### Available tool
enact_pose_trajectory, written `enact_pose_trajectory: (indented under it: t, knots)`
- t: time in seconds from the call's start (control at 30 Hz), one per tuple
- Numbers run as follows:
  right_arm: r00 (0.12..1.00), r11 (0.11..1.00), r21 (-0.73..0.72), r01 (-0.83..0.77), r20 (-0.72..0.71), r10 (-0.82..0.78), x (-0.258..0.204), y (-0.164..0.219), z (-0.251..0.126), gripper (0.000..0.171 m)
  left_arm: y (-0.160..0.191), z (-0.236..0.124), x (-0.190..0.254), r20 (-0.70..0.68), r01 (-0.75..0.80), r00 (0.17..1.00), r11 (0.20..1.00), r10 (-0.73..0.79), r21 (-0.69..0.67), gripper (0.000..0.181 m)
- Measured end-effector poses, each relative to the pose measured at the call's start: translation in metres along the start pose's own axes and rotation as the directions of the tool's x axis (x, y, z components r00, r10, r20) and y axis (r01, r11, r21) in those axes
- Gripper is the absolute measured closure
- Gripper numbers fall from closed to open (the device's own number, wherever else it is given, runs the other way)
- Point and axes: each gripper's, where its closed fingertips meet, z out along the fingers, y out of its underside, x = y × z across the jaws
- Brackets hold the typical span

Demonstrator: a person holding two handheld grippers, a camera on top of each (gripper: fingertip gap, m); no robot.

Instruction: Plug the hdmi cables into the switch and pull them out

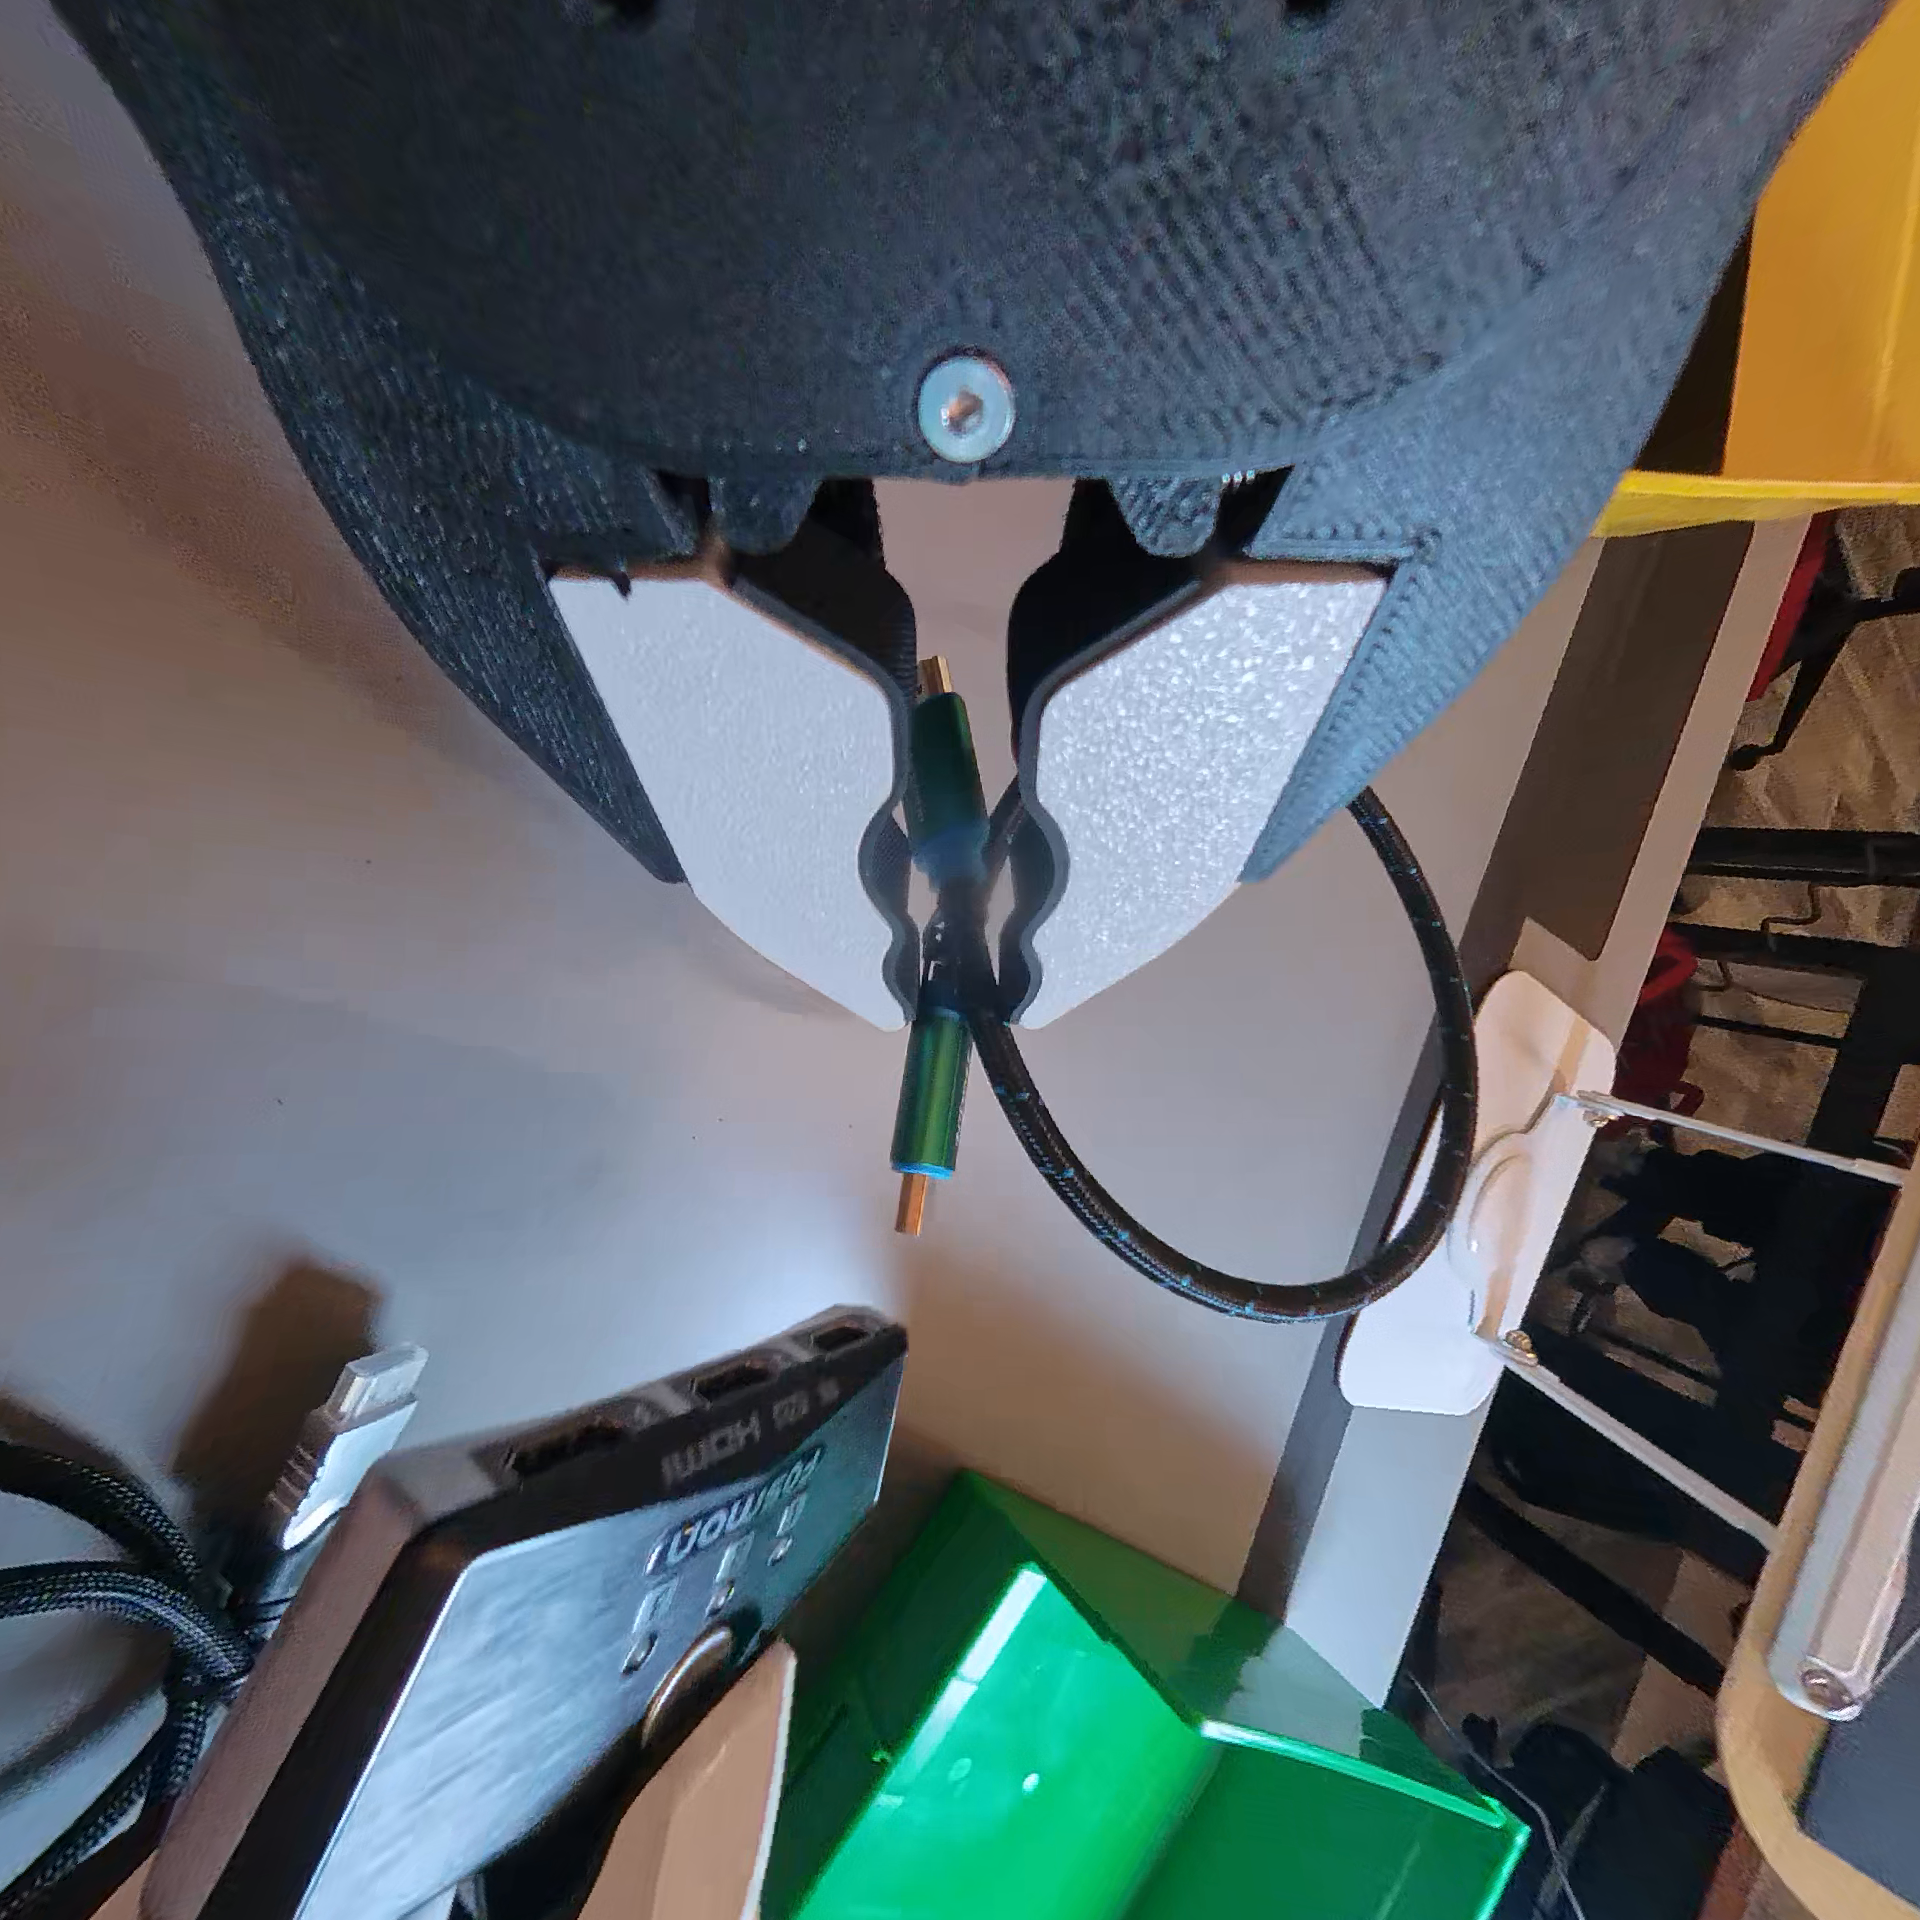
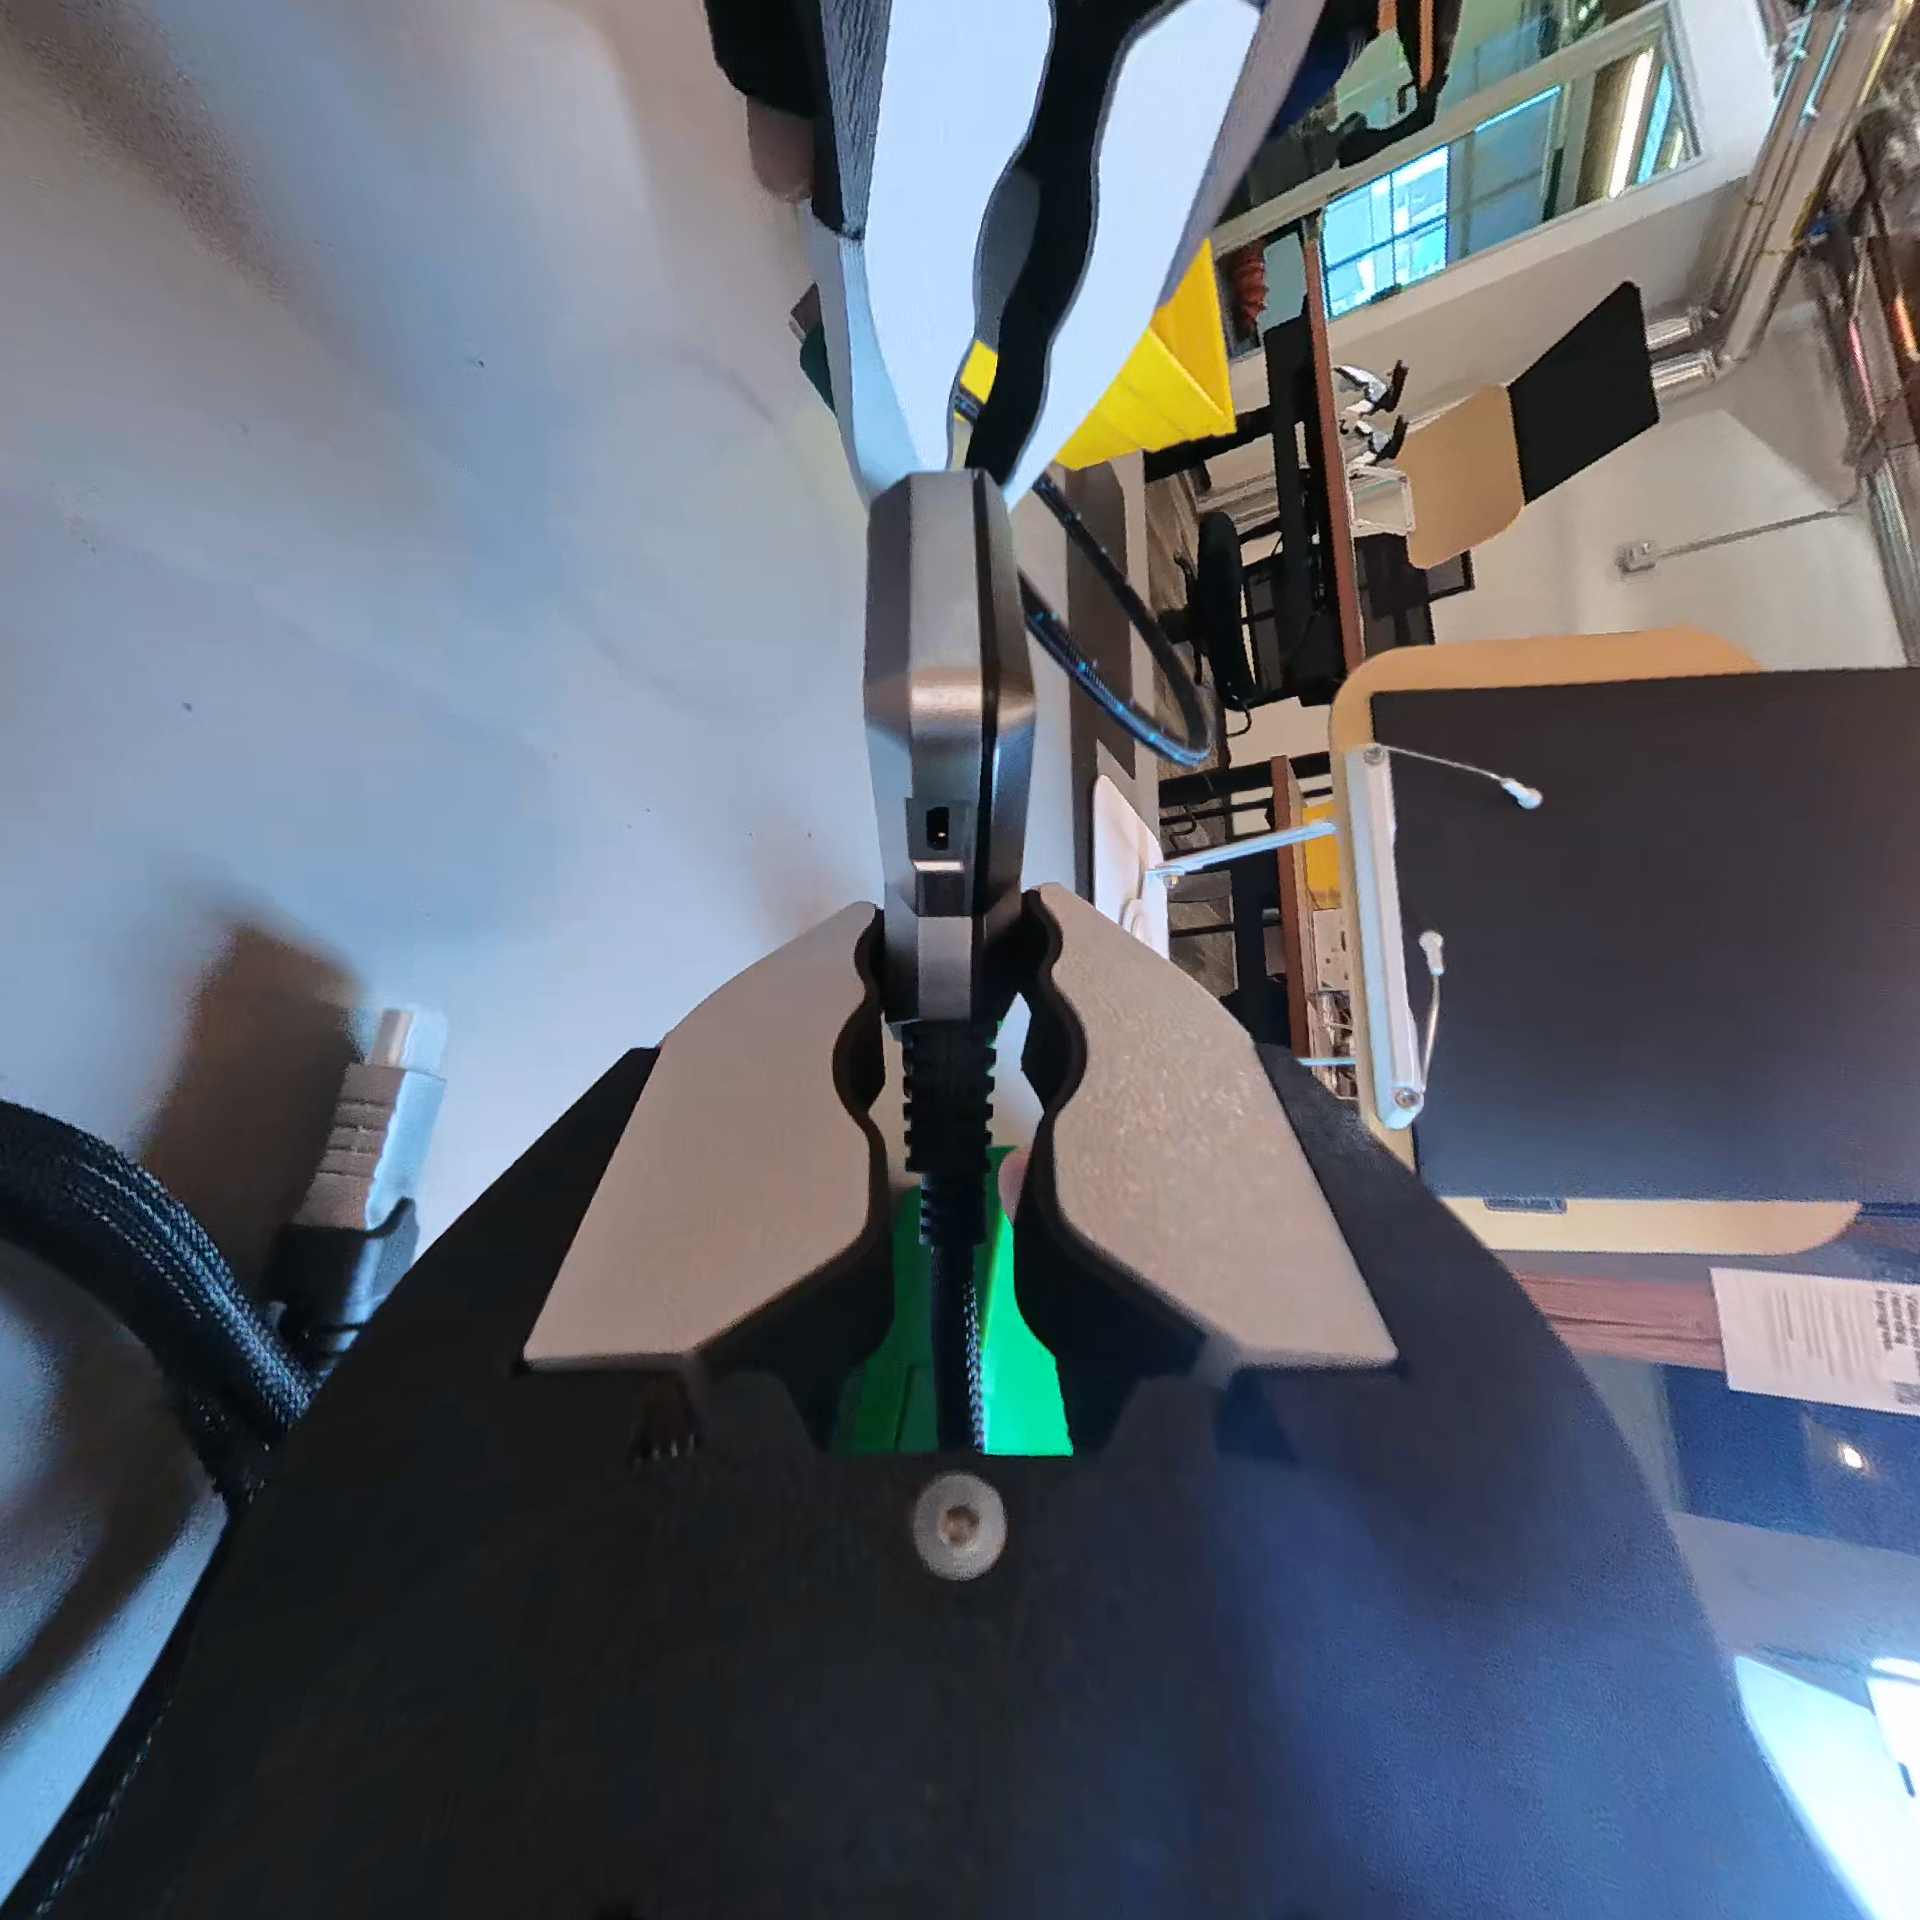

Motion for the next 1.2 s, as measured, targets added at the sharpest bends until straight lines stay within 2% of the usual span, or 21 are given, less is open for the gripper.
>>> enact_pose_trajectory:
  t: [0.2,0.3,0.53,0.63,0.73,0.9,1.2]
  knots:
    - [0.991,0.995,0.013,-0.103,0.084,0.101,-0.007,-0.009,0.007,0.148,0.001,0.006,0.011,-0.012,-0.047,0.999,0.998,0.046,-0.045,0.166]
    - [0.969,0.984,0.0,-0.179,0.171,0.177,-0.016,-0.008,0.011,0.148,0.005,0.006,0.015,-0.022,-0.083,0.996,0.993,0.081,-0.079,0.166]
    - [0.883,0.947,-0.054,-0.317,0.348,0.316,-0.038,-0.009,0.014,0.148,0.018,0.008,0.034,-0.136,-0.102,0.987,0.983,0.082,-0.15,0.166]
    - [0.835,0.923,-0.046,-0.381,0.412,0.365,-0.047,-0.01,0.014,0.148,0.018,0.006,0.048,-0.241,-0.054,0.97,0.99,0.021,-0.131,0.167]
    - [0.792,0.903,-0.031,-0.428,0.467,0.392,-0.052,-0.012,0.012,0.148,0.019,0.005,0.054,-0.278,-0.047,0.961,0.99,0.008,-0.136,0.167]
    - [0.746,0.866,-0.017,-0.499,0.501,0.44,-0.051,-0.015,0.007,0.148,0.011,0.002,0.06,-0.377,0.07,0.922,0.995,-0.094,-0.077,0.168]
    - [0.733,0.861,-0.028,-0.508,0.511,0.45,-0.056,-0.012,0.005,0.148,0.011,0.008,0.065,-0.383,0.067,0.919,0.995,-0.088,-0.069,0.168]
